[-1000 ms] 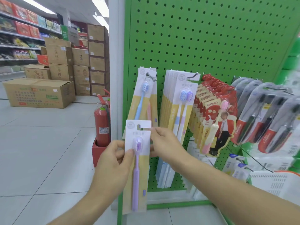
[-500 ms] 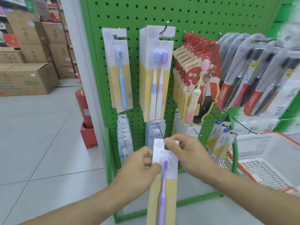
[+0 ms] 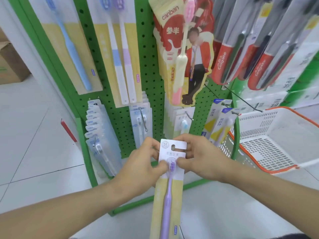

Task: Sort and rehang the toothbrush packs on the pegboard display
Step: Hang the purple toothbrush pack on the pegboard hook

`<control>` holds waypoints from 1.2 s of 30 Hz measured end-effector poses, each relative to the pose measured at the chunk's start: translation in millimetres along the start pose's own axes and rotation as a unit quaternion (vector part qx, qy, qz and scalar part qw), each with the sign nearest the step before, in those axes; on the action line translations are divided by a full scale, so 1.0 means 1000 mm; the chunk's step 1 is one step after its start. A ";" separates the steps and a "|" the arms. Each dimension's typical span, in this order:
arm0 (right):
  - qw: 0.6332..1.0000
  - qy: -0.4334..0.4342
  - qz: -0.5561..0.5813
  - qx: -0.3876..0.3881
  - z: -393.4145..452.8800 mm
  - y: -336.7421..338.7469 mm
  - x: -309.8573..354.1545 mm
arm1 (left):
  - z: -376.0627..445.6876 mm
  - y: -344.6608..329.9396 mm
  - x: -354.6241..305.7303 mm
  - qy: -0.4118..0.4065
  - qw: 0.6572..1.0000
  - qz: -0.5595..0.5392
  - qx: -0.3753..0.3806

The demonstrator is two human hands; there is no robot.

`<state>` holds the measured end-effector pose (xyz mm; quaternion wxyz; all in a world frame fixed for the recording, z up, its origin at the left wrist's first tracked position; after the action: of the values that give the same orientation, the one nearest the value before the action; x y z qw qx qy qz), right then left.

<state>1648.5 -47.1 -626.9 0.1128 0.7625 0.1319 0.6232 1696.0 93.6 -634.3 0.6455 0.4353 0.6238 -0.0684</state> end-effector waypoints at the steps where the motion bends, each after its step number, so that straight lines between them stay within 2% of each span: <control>1: 1.000 -0.009 0.001 -0.007 0.000 0.001 -0.004 | 0.002 -0.004 -0.001 0.002 1.000 -0.024 0.003; 7: 0.999 -0.029 -0.016 -0.031 -0.004 0.003 -0.017 | 0.010 -0.022 0.000 0.053 0.994 -0.093 0.022; 12: 0.999 -0.036 -0.002 -0.019 -0.007 0.010 -0.022 | 0.015 -0.029 -0.003 0.031 0.995 -0.083 0.040; 16: 0.999 -0.048 0.010 0.023 -0.007 0.007 -0.025 | 0.014 -0.026 -0.001 0.023 0.996 -0.088 0.013; 19: 0.998 -0.052 0.016 0.013 -0.004 0.008 -0.027 | 0.015 -0.025 0.003 0.033 0.994 -0.104 0.013; 27: 0.994 -0.060 0.087 -0.005 -0.008 0.011 -0.031 | 0.008 -0.033 0.012 0.065 0.978 -0.175 0.096; 31: 0.994 -0.053 0.095 0.005 -0.006 0.006 -0.030 | 0.008 -0.028 0.010 0.060 0.982 -0.164 0.068; 36: 0.986 -0.050 0.159 -0.010 -0.004 0.011 -0.030 | 0.010 -0.017 0.007 0.053 0.982 -0.179 0.023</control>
<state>1639.9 -67.8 -649.7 0.0264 0.8031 -0.0036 0.5953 1693.6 79.8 -649.7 0.5788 0.3346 0.7230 -0.1742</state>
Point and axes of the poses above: each hand's wrist, its own z-axis towards the middle knuckle, its own y-axis out of the back of the hand, x = y × z, the point moved 8 cm from there along z, towards the middle knuckle, and after that the axes turned 5 degrees about x, right-handed, at the moved point
